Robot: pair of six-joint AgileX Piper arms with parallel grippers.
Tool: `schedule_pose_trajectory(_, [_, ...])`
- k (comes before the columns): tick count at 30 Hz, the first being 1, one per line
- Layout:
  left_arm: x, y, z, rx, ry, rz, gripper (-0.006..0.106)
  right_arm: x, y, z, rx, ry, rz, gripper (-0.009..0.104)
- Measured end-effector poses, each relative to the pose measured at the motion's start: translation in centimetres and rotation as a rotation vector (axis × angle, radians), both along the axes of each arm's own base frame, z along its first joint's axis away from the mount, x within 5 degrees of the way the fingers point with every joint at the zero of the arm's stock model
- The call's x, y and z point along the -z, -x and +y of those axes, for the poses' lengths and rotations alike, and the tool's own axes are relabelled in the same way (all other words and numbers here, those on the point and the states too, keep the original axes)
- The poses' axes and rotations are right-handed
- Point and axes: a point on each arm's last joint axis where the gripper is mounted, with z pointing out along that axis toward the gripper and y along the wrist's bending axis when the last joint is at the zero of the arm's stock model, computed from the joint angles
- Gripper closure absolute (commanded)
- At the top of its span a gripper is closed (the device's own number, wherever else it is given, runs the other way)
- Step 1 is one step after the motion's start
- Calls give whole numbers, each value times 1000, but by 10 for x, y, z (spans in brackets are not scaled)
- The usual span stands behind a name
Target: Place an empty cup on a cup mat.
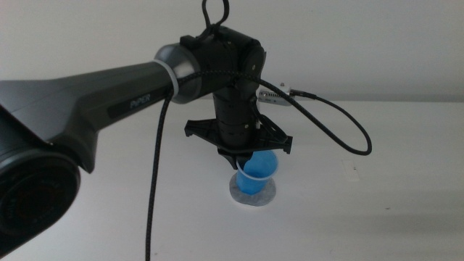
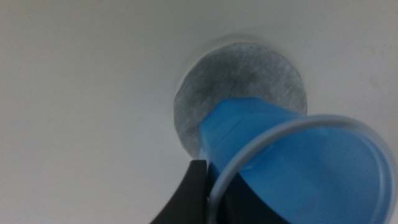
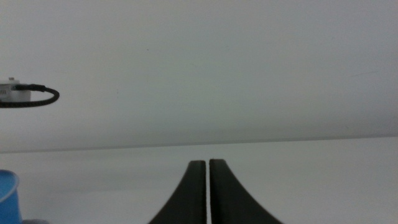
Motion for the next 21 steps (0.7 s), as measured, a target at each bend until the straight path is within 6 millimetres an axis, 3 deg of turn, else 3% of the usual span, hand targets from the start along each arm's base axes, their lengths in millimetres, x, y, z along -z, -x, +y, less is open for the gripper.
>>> schedule_pose_trajectory(13, [21,-5,-5,-5,-1,18,100,0,0,0,0,0,0,97])
schedule_pose_trajectory(18, [22,-6,-6,3,1,19,86,0,0,0,0,0,0,97])
schedule_pose_trajectory(21, [25,-6,-6,6,-3,24,68,0,0,0,0,0,0,97])
